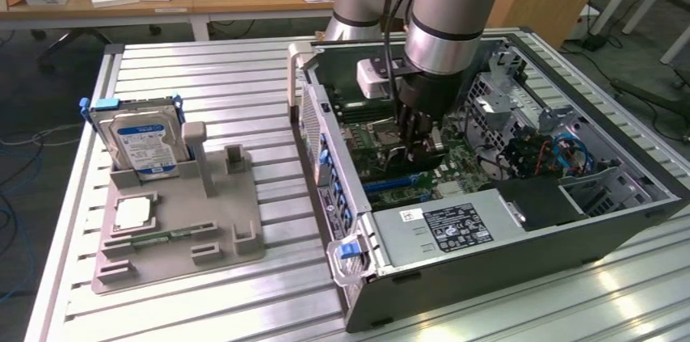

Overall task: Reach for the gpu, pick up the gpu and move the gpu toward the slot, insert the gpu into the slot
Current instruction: 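Insert the gpu into the slot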

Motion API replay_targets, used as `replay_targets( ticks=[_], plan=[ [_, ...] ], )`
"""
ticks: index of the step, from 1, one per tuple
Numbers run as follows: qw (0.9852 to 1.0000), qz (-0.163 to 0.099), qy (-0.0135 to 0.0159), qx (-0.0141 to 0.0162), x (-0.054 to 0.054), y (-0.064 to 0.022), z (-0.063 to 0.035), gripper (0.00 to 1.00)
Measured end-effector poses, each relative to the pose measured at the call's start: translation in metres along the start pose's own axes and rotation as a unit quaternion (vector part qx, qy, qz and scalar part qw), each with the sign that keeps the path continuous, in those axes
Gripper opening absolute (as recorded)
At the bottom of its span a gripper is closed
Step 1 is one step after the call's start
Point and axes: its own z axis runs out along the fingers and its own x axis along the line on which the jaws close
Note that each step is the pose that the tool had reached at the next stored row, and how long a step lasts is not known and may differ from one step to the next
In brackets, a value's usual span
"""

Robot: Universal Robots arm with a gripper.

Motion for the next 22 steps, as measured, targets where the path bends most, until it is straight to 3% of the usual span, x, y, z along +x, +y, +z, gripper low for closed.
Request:
replay_targets(
  ticks=[8,16,22],
  plan=[
    [1.0,0.0,0.0,0.0006,-0.0007,-0.0027,0.0,0.26],
    [1.0,-0.001,0.0,0.002,-0.0041,0.0001,0.0012,0.26],
    [1.0,-0.002,-0.0002,0.0058,-0.004,0.0003,0.0019,0.26]
  ],
)
